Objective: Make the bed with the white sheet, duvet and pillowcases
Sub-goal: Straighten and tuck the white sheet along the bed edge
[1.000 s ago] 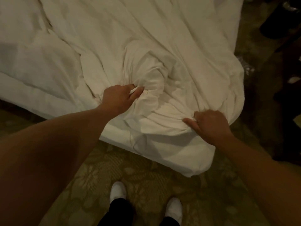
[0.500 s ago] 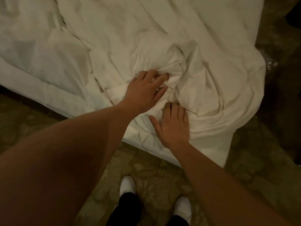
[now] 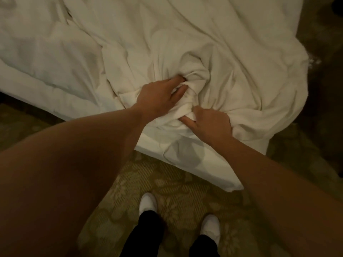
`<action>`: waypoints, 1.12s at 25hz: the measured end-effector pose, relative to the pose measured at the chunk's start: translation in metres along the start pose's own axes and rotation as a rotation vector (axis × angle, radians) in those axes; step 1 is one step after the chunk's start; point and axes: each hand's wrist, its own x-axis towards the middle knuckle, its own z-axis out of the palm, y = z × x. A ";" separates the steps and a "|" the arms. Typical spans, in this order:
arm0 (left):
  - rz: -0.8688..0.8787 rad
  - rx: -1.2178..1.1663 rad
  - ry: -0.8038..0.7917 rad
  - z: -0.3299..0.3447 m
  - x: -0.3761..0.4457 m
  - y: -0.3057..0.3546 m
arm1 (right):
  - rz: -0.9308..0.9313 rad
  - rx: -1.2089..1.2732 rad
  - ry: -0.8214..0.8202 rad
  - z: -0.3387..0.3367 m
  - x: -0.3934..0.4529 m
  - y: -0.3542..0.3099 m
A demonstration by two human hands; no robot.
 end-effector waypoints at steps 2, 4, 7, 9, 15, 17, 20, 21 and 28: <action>-0.049 0.008 -0.024 -0.006 -0.005 0.005 | -0.030 0.011 -0.052 -0.017 -0.013 0.010; -0.113 0.016 -0.048 -0.011 -0.012 0.008 | -0.040 -0.021 -0.118 -0.029 -0.034 0.025; -0.162 0.021 -0.070 -0.012 -0.028 0.009 | -0.029 -0.057 -0.126 -0.043 -0.078 0.064; -0.149 0.069 -0.074 -0.009 -0.039 0.007 | -0.065 -0.048 -0.076 -0.051 -0.099 0.087; -0.075 0.105 0.056 0.007 -0.050 0.021 | -0.124 -0.149 -0.143 -0.033 -0.105 0.113; 0.000 0.070 0.235 0.005 -0.058 0.030 | -0.024 -0.143 -0.110 -0.025 -0.112 0.098; 0.188 0.031 0.321 -0.011 -0.044 0.046 | 0.110 -0.058 0.175 -0.017 -0.119 0.045; 0.275 0.079 0.254 -0.014 -0.036 0.051 | 0.150 -0.012 0.232 -0.012 -0.118 0.022; 0.214 0.199 0.083 0.035 -0.029 0.039 | 0.263 -0.193 0.208 0.044 -0.094 -0.039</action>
